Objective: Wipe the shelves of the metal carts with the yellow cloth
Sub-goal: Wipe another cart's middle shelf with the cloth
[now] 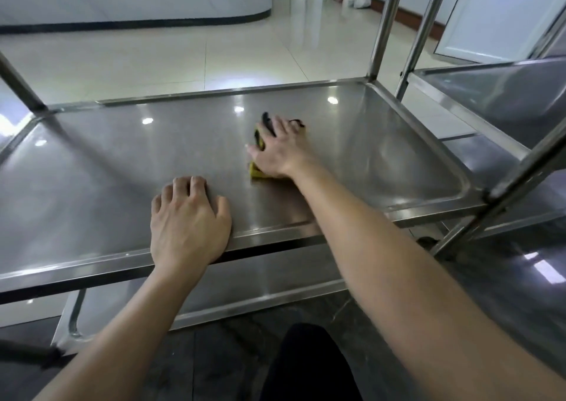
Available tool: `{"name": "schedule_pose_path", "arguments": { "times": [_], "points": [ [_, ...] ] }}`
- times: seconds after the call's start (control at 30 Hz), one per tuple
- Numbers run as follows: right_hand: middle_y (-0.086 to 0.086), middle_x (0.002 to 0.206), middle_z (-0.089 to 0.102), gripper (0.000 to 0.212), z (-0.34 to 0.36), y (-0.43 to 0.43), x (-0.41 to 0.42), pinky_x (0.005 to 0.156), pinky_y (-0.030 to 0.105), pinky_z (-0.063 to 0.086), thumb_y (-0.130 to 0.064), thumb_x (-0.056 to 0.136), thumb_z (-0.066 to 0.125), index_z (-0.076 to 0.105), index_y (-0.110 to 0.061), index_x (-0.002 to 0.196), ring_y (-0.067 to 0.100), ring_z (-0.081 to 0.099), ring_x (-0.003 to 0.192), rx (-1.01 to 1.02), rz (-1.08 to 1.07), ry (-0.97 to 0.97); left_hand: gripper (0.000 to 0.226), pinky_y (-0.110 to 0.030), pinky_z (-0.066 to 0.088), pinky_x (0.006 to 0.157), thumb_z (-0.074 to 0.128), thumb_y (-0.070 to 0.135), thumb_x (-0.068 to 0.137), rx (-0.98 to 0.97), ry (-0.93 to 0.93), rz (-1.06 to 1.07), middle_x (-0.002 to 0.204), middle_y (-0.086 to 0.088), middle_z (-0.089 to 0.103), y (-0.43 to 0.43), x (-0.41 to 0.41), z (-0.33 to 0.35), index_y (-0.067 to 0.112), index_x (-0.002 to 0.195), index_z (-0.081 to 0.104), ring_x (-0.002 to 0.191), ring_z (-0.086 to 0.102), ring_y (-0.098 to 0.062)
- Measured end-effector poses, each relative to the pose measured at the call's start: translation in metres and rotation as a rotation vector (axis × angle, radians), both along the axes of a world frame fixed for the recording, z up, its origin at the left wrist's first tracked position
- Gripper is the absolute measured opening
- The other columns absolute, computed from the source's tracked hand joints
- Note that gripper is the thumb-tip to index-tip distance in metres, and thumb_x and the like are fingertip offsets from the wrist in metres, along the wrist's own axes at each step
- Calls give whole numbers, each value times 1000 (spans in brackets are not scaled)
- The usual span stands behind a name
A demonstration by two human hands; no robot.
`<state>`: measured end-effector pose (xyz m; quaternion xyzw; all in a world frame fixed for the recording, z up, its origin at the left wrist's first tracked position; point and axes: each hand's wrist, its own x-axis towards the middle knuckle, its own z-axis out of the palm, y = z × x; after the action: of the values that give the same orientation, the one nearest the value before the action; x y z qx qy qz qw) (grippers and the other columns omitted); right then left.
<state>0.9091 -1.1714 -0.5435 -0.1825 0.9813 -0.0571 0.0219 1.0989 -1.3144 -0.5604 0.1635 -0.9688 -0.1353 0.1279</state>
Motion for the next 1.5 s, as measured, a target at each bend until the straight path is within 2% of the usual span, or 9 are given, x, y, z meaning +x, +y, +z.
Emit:
{"name": "schedule_pose_path", "arguments": {
  "times": [0.2, 0.4, 0.5, 0.67, 0.77, 0.9, 1.13, 1.37, 1.5],
  "points": [
    [3, 180, 3, 74, 3, -43, 14, 133, 43, -2, -60, 102, 30, 17, -36, 171, 21, 1, 166, -26, 194, -70, 54, -49, 40, 115, 31, 48, 97, 35, 43, -3, 134, -9, 61, -2, 3, 2, 16, 128, 61, 129, 52, -31],
    [6, 179, 10, 69, 4, 168, -36, 132, 45, 6, -58, 105, 34, 20, -37, 170, 28, 9, 164, -38, -311, -17, 44, -49, 38, 117, 39, 41, 102, 43, 39, -1, 134, -9, 61, 2, 0, -1, 14, 128, 62, 129, 51, -32],
    [8, 179, 6, 76, -3, 172, -46, 133, 52, 4, -64, 101, 29, 16, -35, 170, 30, 3, 165, 9, -472, -19, 54, -49, 38, 118, 32, 44, 99, 28, 35, -6, 136, -10, 61, 3, 0, 0, 12, 130, 62, 131, 51, -32],
    [9, 177, 19, 71, -2, -20, -24, 131, 51, 9, -61, 100, 29, 31, -35, 166, 29, 17, 162, 20, -87, 22, 57, -49, 37, 120, 31, 43, 99, 43, 35, -10, 140, -12, 60, -1, 3, 2, 10, 133, 62, 135, 51, -32],
    [5, 180, 5, 74, 2, -78, 12, 133, 44, -4, -58, 100, 27, 18, -37, 170, 22, 1, 165, 12, 122, -56, 47, -48, 36, 121, 40, 37, 103, 80, 66, -3, 139, -12, 61, -3, 5, 0, 9, 135, 61, 135, 51, -31],
    [2, 180, 5, 72, 3, -2, 14, 133, 43, -2, -60, 102, 28, 19, -37, 170, 20, 4, 165, -20, 122, -60, 52, -49, 35, 123, 39, 38, 103, 107, 88, -11, 143, -11, 59, -2, 4, -3, 9, 143, 56, 138, 49, -29],
    [0, 180, -2, 70, -2, 194, 42, 133, 44, -5, -63, 105, 25, 12, -41, 170, 20, -2, 166, 5, -332, -73, 59, -50, 33, 122, 31, 40, 99, 72, 69, -19, 140, -14, 59, 7, 0, -2, 8, 141, 58, 135, 49, -33],
    [7, 180, -2, 67, -2, 21, 131, 133, 43, -8, -56, 110, 30, 12, -36, 171, 21, -4, 166, 24, 26, -26, 43, -46, 32, 124, 49, 18, 101, 233, 84, -239, 146, -11, 56, -10, 4, 9, 13, 141, 59, 142, 45, -32],
    [3, 180, -4, 68, -5, -20, 154, 133, 45, -6, -56, 109, 27, 9, -36, 171, 18, -8, 165, 8, 156, -51, 41, -46, 36, 120, 54, 19, 101, 116, 31, -296, 149, -7, 56, -59, 16, 24, 19, 142, 59, 141, 49, -30]
  ]
}}
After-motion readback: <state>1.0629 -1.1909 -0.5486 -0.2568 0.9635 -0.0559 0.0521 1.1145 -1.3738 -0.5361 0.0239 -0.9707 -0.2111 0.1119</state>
